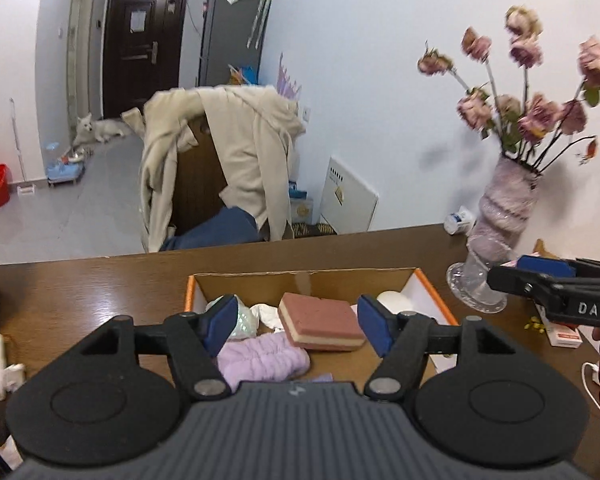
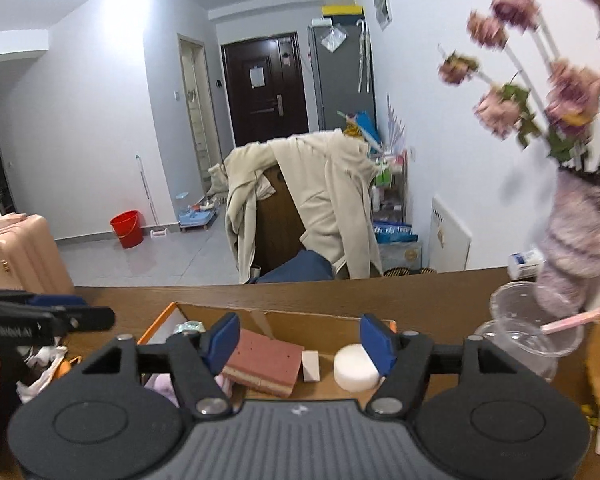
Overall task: Organize soft objects
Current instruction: 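Move both tools back to the yellow-and-white plush hamster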
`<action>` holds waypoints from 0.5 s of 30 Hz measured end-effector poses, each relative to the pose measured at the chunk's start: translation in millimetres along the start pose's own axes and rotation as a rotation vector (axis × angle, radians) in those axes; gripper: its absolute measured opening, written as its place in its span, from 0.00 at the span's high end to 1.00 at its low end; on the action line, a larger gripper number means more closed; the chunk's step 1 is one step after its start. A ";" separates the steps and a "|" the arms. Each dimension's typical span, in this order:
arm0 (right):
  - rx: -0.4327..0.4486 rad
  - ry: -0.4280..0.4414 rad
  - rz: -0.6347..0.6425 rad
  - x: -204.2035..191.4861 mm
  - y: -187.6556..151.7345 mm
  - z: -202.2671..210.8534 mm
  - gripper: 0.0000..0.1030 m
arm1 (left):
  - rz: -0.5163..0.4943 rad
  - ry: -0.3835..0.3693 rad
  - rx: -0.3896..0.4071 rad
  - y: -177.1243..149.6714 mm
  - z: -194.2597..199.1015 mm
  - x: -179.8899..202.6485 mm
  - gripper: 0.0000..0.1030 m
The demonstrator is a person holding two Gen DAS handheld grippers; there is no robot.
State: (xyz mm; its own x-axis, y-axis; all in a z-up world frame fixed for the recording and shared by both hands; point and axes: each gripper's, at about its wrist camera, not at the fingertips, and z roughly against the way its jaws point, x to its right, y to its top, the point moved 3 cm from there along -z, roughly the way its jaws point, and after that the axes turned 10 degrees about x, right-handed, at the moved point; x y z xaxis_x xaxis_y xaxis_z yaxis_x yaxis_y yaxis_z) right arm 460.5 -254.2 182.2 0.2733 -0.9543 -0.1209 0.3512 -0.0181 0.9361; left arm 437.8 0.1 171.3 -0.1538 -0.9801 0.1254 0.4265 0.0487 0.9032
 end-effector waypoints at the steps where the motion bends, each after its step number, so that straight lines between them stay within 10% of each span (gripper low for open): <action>1: 0.014 -0.004 0.002 -1.0 -2.7 12.7 0.34 | -0.007 0.005 0.023 -5.2 18.0 3.2 0.29; 15: 0.189 0.064 0.091 -65.0 -210.5 232.6 0.07 | -0.089 -0.014 0.243 -217.4 224.6 30.2 0.04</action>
State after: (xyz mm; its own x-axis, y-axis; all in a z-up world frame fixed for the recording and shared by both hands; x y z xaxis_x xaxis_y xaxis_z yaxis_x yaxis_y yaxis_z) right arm 160.5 -257.8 69.7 0.3550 -0.9336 -0.0482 0.1501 0.0061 0.9887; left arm 140.2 3.2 70.9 -0.1943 -0.9799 0.0449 0.1844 0.0085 0.9828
